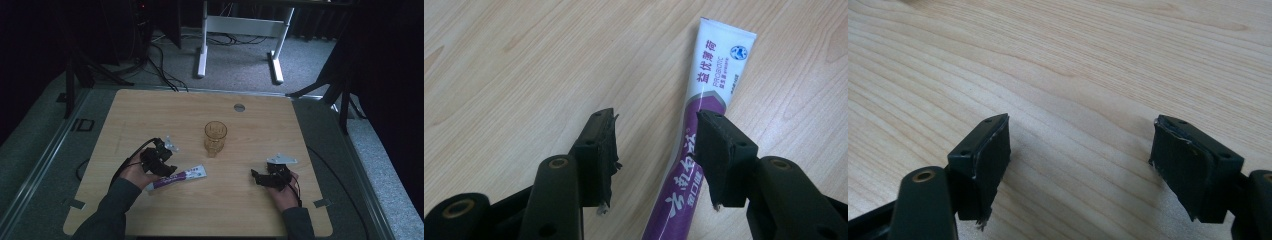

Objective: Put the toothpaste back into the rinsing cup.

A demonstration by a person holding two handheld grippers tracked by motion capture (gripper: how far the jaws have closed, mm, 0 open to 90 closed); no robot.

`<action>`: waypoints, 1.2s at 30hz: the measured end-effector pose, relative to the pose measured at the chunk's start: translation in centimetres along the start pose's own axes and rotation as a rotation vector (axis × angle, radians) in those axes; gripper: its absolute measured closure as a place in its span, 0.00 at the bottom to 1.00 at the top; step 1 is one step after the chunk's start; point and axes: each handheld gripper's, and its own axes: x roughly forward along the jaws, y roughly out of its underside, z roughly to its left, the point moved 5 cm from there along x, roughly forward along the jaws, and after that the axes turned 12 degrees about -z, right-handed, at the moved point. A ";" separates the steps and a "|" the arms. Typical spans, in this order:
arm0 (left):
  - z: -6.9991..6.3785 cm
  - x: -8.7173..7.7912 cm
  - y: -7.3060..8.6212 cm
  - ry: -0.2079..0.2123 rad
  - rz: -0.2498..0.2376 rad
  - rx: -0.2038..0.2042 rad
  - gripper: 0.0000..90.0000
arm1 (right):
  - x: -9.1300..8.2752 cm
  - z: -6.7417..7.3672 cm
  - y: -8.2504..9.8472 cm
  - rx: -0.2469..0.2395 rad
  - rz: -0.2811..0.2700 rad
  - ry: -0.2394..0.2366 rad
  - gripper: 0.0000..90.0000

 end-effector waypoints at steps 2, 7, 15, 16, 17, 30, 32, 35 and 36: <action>0.0 0.1 0.0 0.004 0.003 0.006 0.57 | 0.0 0.0 0.0 0.000 0.000 0.000 0.26; -0.2 0.3 0.0 0.012 0.022 0.020 0.57 | 0.0 0.0 0.0 0.000 0.000 0.000 0.26; -0.3 0.6 0.1 0.019 0.056 0.032 0.58 | 0.0 0.0 0.0 0.001 0.000 0.000 0.26; -0.4 0.6 0.1 0.022 0.060 0.035 0.58 | 0.0 0.0 0.0 0.000 0.000 0.000 0.26; -0.5 0.7 0.2 0.026 0.064 0.034 0.58 | 0.0 0.0 0.0 0.000 0.000 0.000 0.26; -1.3 1.2 0.1 0.064 0.124 0.064 0.57 | 0.0 0.0 0.0 0.000 0.000 0.000 0.26; -1.4 1.3 0.2 0.069 0.131 0.066 0.57 | 0.0 0.0 0.0 0.000 0.000 0.000 0.26; -1.5 1.5 0.3 0.072 0.144 0.069 0.58 | 0.0 0.0 0.0 0.000 0.000 0.001 0.26; -1.5 1.5 0.3 0.074 0.148 0.073 0.58 | 0.0 0.0 0.0 0.000 0.000 0.000 0.26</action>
